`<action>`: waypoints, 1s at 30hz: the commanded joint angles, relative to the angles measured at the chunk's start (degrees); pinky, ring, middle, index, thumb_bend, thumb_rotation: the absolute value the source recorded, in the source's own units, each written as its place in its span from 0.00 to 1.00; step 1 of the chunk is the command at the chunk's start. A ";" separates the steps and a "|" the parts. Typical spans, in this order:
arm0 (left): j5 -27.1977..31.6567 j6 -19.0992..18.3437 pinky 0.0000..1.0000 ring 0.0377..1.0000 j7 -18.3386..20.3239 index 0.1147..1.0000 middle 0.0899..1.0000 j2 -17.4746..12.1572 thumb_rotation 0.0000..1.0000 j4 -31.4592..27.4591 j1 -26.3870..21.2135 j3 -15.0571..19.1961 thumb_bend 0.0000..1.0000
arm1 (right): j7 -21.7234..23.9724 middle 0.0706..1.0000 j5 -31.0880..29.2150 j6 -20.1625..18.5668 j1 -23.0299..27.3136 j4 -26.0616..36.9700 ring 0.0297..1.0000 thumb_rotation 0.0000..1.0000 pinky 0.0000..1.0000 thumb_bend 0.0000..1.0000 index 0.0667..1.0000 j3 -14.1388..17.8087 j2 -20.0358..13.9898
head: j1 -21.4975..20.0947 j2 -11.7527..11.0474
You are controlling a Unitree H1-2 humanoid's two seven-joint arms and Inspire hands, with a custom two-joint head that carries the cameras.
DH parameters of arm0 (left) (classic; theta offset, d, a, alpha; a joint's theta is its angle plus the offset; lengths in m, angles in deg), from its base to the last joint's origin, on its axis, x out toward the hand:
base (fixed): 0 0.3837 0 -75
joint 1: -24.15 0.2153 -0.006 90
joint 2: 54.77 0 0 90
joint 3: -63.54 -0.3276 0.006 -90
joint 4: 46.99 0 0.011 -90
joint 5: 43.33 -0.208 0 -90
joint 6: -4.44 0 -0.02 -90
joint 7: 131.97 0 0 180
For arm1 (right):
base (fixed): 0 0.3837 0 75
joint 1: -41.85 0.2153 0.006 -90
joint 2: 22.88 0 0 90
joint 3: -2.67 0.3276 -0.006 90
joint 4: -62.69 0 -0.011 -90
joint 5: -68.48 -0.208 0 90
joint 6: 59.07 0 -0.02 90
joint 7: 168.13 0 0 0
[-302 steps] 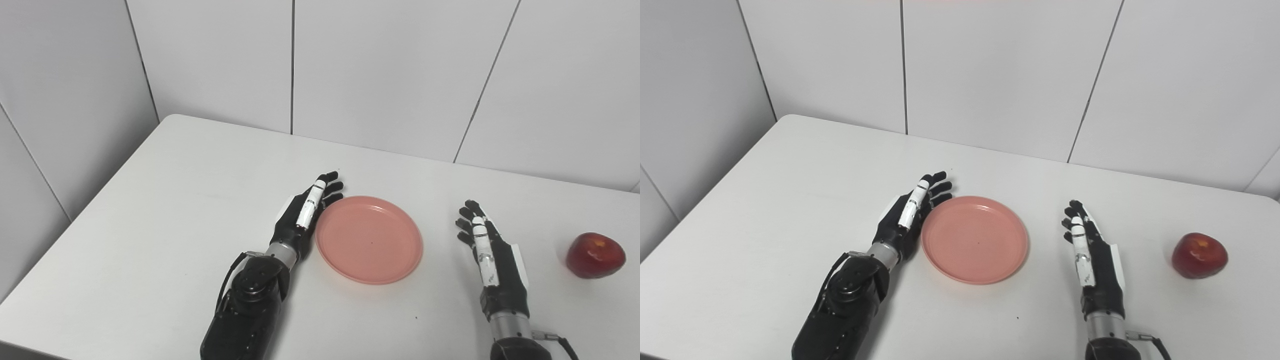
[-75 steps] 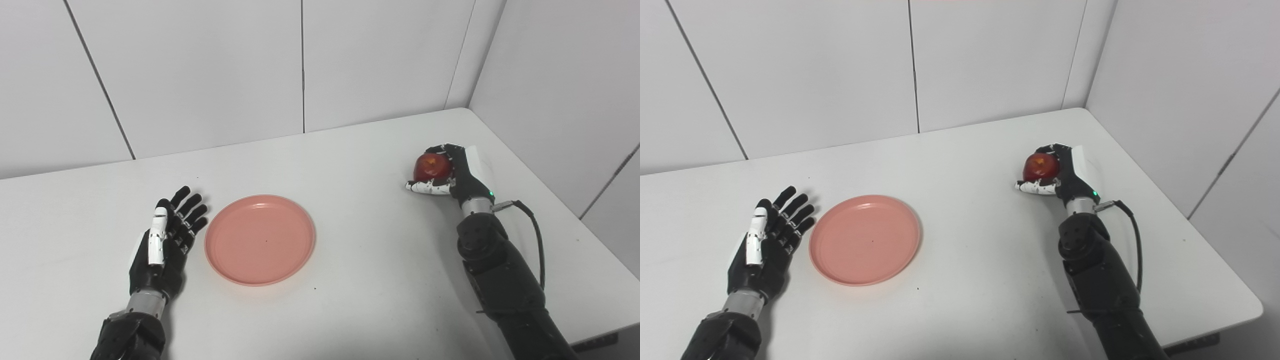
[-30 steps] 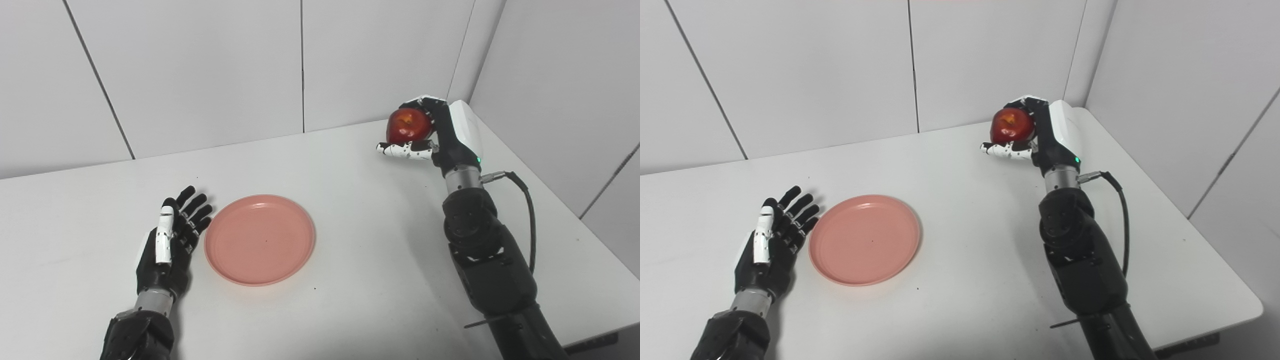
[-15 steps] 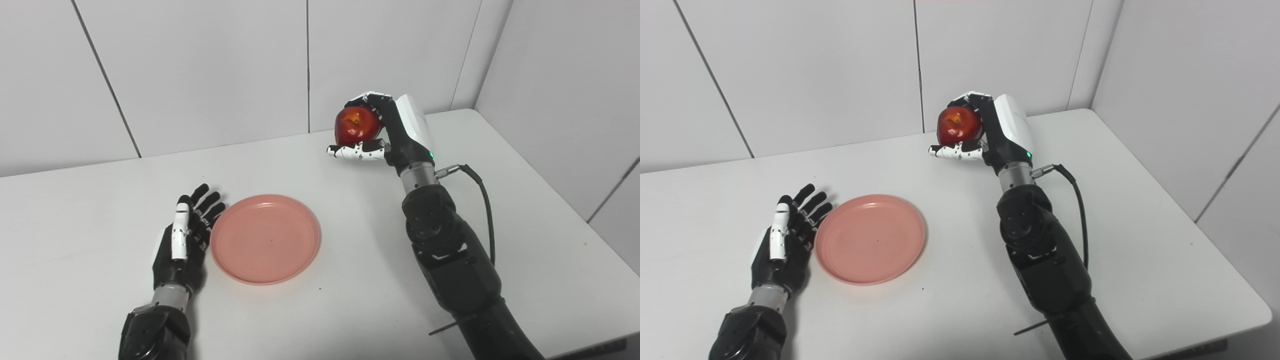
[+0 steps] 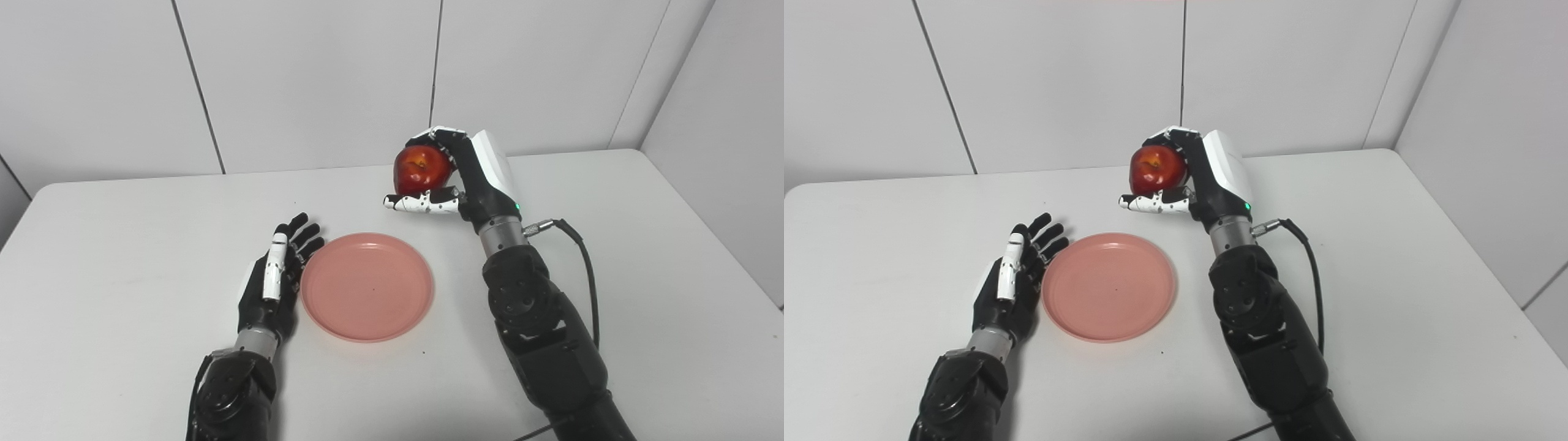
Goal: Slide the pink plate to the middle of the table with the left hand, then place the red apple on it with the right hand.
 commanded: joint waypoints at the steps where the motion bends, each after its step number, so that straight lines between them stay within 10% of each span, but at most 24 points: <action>1: -0.57 -0.45 0.87 0.86 -0.89 0.84 0.85 1.05 1.00 0.18 -0.11 -0.23 0.40 | -0.31 0.43 0.57 3.22 2.50 1.75 0.41 0.00 0.35 0.53 0.46 -0.35 0.76 | 0.90 0.03; 30: -4.89 6.17 0.88 0.88 -6.82 0.86 0.87 5.13 1.00 0.88 0.19 -0.14 0.39 | 0.28 0.41 -4.31 6.74 -0.76 -6.04 0.40 0.00 0.36 0.53 0.48 -2.12 6.04 | 8.16 1.20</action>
